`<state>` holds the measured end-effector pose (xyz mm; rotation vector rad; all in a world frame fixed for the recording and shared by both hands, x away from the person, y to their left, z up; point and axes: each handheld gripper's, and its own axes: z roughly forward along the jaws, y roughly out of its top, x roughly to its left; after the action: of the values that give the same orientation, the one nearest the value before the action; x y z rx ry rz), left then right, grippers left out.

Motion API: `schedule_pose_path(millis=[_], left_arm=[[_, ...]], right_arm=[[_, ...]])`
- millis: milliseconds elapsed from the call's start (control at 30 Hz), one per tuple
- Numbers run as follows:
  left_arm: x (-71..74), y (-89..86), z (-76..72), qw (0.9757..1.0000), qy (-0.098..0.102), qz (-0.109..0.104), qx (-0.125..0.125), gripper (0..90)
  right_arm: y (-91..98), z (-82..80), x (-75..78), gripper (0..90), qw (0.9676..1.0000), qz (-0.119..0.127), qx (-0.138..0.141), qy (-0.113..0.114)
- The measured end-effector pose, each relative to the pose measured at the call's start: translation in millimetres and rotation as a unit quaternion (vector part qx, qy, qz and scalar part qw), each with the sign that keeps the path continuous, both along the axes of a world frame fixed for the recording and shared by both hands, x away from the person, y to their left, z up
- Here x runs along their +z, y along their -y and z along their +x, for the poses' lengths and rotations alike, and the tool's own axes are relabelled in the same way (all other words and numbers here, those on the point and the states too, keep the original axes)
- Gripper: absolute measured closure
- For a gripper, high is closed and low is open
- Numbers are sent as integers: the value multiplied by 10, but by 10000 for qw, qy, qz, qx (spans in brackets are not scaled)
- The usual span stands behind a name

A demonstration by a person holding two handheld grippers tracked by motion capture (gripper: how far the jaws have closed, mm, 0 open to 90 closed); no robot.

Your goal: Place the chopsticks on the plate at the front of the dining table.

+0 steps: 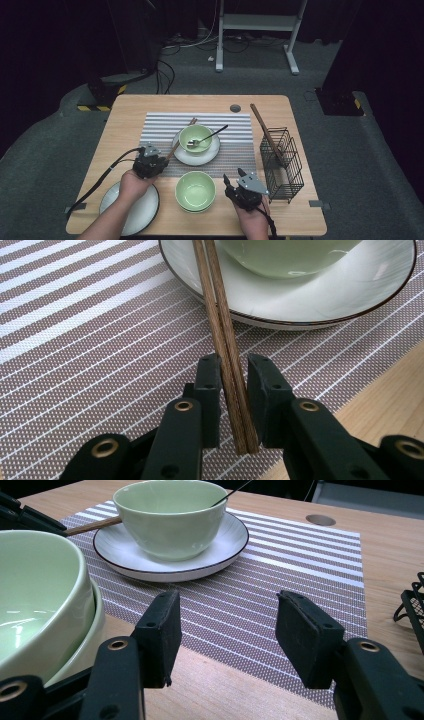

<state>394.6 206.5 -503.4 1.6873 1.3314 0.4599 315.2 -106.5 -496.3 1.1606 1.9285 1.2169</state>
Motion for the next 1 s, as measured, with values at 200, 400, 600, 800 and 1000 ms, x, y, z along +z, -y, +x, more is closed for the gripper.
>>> schedule_pose_path(millis=[200,400,600,800,1000], left_arm=[[7,2,-18,10000,-27,-38,-53,756],[27,6,-53,9998,-49,-103,-154,743],[27,17,-74,9995,-88,-162,-259,727],[26,22,-87,9991,-121,-185,-358,715],[33,30,-92,9989,-95,-270,-378,699]], right_arm=[[-1,1,0,434,10000,1,1,0],[-3,-1,1,434,10000,-3,4,0],[-5,-2,2,433,10000,-10,8,5],[-6,-2,2,434,10000,-11,8,7],[-10,-2,1,434,10000,-9,7,8]])
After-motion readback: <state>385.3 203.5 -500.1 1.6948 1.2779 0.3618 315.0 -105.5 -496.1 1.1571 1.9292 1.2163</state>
